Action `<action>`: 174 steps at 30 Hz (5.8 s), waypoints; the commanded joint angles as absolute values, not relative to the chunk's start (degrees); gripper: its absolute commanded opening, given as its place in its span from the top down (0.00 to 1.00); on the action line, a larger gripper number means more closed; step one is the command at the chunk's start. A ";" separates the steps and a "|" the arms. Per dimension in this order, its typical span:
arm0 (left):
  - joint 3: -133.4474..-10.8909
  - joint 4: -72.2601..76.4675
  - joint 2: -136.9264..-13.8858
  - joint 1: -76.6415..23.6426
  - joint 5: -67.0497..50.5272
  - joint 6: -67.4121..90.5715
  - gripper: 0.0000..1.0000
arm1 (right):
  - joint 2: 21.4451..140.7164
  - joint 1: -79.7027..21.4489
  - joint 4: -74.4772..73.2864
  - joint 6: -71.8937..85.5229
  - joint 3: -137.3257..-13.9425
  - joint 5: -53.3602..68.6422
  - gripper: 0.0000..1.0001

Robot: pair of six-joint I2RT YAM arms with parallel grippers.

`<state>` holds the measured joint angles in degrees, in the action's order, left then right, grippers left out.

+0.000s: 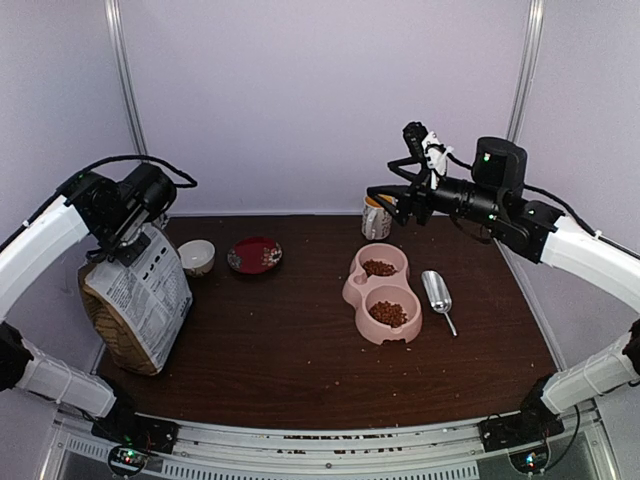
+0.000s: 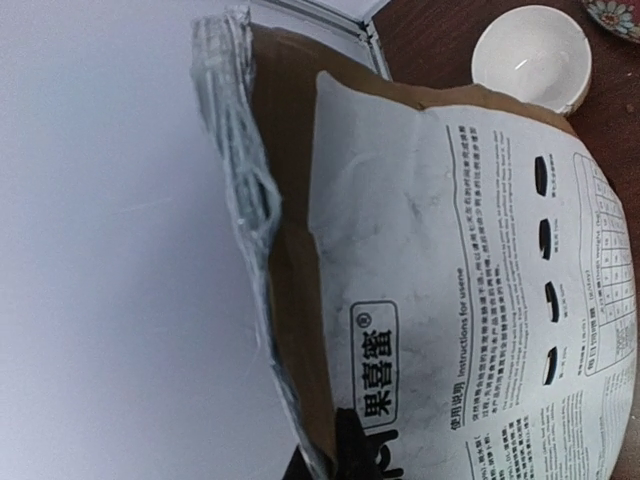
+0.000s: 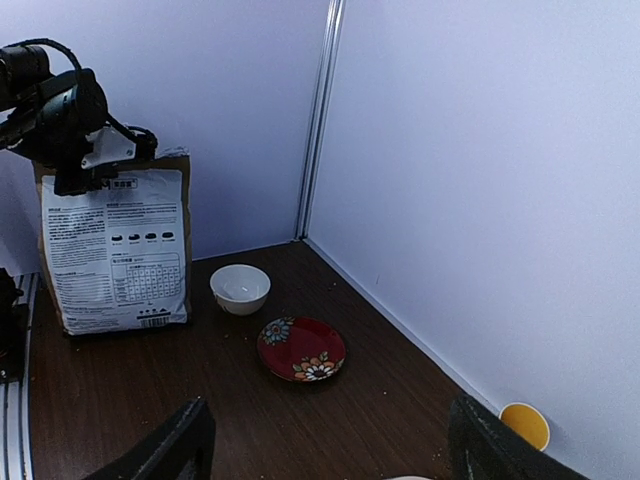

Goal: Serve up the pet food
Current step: Move the pet food bag to the corner of the board, then reset both arms

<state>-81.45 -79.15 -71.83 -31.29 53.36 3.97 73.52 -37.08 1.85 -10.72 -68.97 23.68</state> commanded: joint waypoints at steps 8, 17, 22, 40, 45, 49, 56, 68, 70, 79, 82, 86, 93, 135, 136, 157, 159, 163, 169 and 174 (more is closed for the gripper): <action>-79.62 -55.81 -70.87 -24.36 79.88 -11.39 1.00 | 71.07 -36.74 5.45 -10.09 -65.75 24.36 0.18; -71.81 -43.59 -69.54 -21.81 83.20 -21.74 1.00 | 70.09 -36.74 7.14 -8.42 -64.35 25.64 0.18; -67.58 -34.32 -65.69 -20.43 83.19 -29.93 1.00 | 70.49 -36.72 7.78 -7.55 -63.82 25.67 0.18; -52.47 -28.98 -67.46 -22.68 80.84 -28.64 1.00 | 73.22 -36.74 7.63 -6.49 -64.56 25.23 0.19; -55.65 -40.13 -73.95 -27.30 80.65 -18.24 1.00 | 74.31 -36.74 7.28 -6.46 -65.54 25.23 0.19; -58.78 -46.82 -79.43 -29.65 78.25 -12.66 1.00 | 74.65 -36.74 6.82 -6.27 -66.00 25.03 0.20; -62.59 -53.34 -85.01 -30.05 77.51 -7.03 0.93 | 73.79 -36.74 6.08 -6.41 -65.49 24.48 0.20; -68.26 -61.67 -80.63 -31.02 73.77 -1.27 0.58 | 74.20 -36.74 5.78 -6.02 -67.58 25.80 0.20; -69.96 -63.69 -79.70 -31.68 72.26 -0.03 0.56 | 74.19 -36.74 5.35 -6.13 -68.16 25.88 0.20; -79.41 -71.71 -78.58 -33.71 70.33 3.61 0.50 | 75.03 -36.74 6.00 -4.80 -69.71 26.68 0.20; -82.86 -71.64 -77.69 -34.59 68.73 2.77 0.49 | 75.31 -36.81 6.15 -4.06 -70.41 26.19 0.20; -87.89 -70.73 -76.40 -36.41 64.72 1.66 0.46 | 75.29 -36.82 6.23 -2.97 -70.93 23.91 0.20; -89.28 -59.72 -73.98 -38.23 53.38 -1.85 0.32 | 73.30 -36.74 8.82 -1.39 -67.57 16.49 0.18; -61.71 -29.08 -57.35 -30.85 22.51 1.44 0.02 | 57.73 -32.15 14.39 9.06 -30.84 -48.37 0.00; -61.62 -29.09 -57.24 -30.85 22.64 1.45 0.02 | 58.23 -32.09 15.77 7.45 -30.06 -48.50 0.00; -60.54 -28.55 -55.27 -30.87 21.39 0.58 0.02 | 66.83 -15.89 66.01 -5.29 -7.00 -24.70 0.00; -60.55 -28.52 -55.45 -30.85 21.10 0.53 0.02 | 70.57 -14.73 70.12 -6.07 -6.61 -22.07 0.00; -60.62 -28.48 -55.52 -30.77 20.36 0.53 0.02 | 81.87 -10.51 87.23 -3.85 -4.61 -18.56 0.00; -60.45 -28.37 -56.22 -30.59 19.75 0.61 0.02 | 78.35 -7.41 66.27 0.52 -12.81 -17.19 0.00; -60.48 -28.72 -56.57 -30.50 20.16 0.53 0.02 | 78.26 -7.38 66.61 0.52 -12.68 -18.48 0.00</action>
<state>-60.82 -31.31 -56.34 -31.05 20.56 0.99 78.89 -7.88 68.64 -0.93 -12.38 -18.22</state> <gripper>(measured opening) 0.977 0.999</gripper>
